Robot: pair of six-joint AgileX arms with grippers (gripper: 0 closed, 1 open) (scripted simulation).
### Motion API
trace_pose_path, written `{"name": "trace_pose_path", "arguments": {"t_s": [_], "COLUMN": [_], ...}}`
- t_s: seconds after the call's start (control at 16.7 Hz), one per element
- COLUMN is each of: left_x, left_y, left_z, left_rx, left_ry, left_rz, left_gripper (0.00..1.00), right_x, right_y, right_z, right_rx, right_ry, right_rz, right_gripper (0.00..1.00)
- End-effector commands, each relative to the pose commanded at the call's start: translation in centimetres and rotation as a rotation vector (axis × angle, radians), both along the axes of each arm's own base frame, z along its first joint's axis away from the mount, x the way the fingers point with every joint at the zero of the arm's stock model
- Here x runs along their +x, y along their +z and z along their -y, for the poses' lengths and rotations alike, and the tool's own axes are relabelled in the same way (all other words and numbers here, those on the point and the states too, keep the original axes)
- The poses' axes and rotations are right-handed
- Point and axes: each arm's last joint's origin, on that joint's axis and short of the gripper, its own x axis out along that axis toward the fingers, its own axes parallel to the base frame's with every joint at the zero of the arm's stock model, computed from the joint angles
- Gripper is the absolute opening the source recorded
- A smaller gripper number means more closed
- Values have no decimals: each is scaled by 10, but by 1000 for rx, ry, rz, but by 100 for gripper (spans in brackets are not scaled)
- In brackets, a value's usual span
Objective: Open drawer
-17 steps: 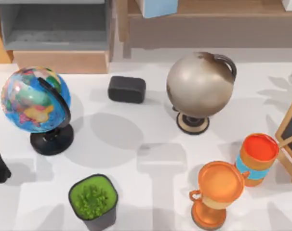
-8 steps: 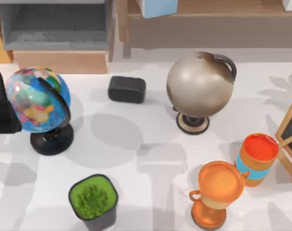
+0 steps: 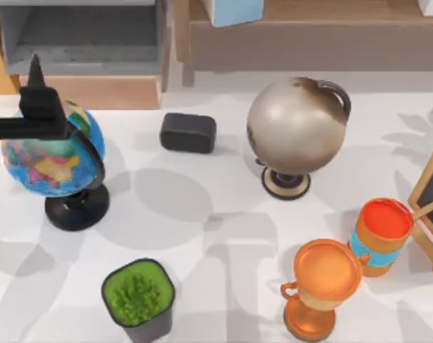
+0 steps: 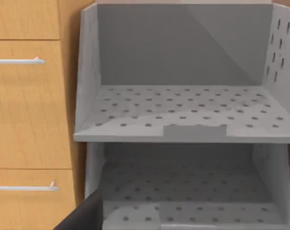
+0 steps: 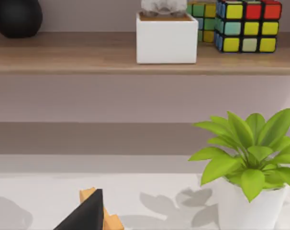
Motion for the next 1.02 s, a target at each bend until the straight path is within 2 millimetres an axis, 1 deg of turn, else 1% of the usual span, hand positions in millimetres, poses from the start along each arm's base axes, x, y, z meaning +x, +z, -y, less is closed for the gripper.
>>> {"name": "trace_pose_path", "arguments": {"t_s": [0.3, 0.36, 0.48, 0.6, 0.78, 0.9, 1.02], "left_x": [0, 2, 12, 29, 67, 97, 127], "left_y": [-1, 0, 4, 8, 11, 8, -1], "left_z": [-1, -1, -5, -12, -31, -50, -75], "left_rx": [1, 10, 60, 146, 331, 482, 648], "left_ry": [2, 5, 19, 37, 62, 75, 83], "left_rz": [-2, 0, 7, 12, 15, 13, 8], "left_gripper": [100, 100, 100, 100, 100, 100, 100], "right_x": [0, 0, 0, 0, 0, 0, 0], "right_y": [0, 0, 0, 0, 0, 0, 0], "right_z": [0, 0, 0, 0, 0, 0, 0], "right_rx": [0, 0, 0, 0, 0, 0, 0], "right_ry": [0, 0, 0, 0, 0, 0, 0], "right_rz": [0, 0, 0, 0, 0, 0, 0], "right_gripper": [100, 100, 100, 100, 100, 100, 100]}}
